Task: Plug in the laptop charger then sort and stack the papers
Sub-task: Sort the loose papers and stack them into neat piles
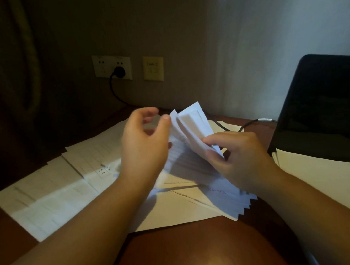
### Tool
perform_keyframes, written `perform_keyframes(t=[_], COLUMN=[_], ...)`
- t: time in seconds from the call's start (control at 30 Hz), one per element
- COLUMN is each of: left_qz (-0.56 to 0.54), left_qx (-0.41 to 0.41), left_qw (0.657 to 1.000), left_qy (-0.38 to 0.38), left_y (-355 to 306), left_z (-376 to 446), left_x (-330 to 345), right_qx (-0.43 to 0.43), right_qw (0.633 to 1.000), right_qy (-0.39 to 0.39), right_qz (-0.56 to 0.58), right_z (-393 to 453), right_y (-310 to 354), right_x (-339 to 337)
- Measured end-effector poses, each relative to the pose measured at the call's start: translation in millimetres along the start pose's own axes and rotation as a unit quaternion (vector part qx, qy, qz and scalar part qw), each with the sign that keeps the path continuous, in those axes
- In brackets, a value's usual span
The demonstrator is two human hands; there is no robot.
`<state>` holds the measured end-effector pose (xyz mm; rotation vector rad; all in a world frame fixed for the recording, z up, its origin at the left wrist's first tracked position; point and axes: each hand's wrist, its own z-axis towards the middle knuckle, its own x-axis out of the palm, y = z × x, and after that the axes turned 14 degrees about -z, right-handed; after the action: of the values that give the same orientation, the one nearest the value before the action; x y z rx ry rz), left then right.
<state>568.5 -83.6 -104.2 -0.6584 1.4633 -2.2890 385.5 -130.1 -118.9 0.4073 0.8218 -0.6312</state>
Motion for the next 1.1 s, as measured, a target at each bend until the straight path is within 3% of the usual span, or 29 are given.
perform_keyframes(t=[0.07, 0.17, 0.3, 0.43, 0.6, 0.7, 0.8, 0.97, 1.1], left_qz=[-0.162, -0.277, -0.346, -0.343, -0.245, -0.233, -0.24, -0.256, -0.26], left_qx=[-0.168, -0.336, -0.448, -0.516, -0.526, -0.46, -0.4, -0.327, -0.277], left_qw=[0.971, 0.9, 0.824, 0.782, 0.811, 0.854, 0.881, 0.9, 0.911], left_qy=[-0.055, -0.028, 0.035, 0.072, 0.075, 0.073, 0.079, 0.13, 0.16], left_y=[-5.1, -5.7, -14.0, -19.8, -23.0, -20.1, -21.9, -25.8, -22.4], left_z=[3.5, 10.5, 12.3, 15.2, 12.7, 18.4, 25.2, 25.4, 26.4], left_x=[-0.2, -5.1, -15.3, -25.4, -24.3, -24.5, -29.1, -33.3, -34.7], right_qx=[-0.025, -0.084, -0.166, -0.182, -0.114, -0.016, 0.137, 0.343, 0.447], right_qw=[0.999, 0.994, 0.985, 0.983, 0.988, 0.996, 0.986, 0.924, 0.82], right_qy=[-0.036, -0.058, -0.041, 0.001, 0.079, 0.024, -0.021, -0.029, -0.013], right_qz=[-0.01, -0.026, -0.026, -0.022, 0.062, 0.088, 0.092, 0.17, 0.357], right_z=[0.6, 1.6, 3.7, 2.6, -3.7, -3.0, 3.1, 10.0, 14.2], right_y=[4.2, 8.8, 14.9, 17.9, 28.1, 22.2, 7.1, -14.7, -22.9], right_x=[-1.1, -2.0, -3.0, -1.8, -10.3, -8.4, -2.6, 0.4, -2.2])
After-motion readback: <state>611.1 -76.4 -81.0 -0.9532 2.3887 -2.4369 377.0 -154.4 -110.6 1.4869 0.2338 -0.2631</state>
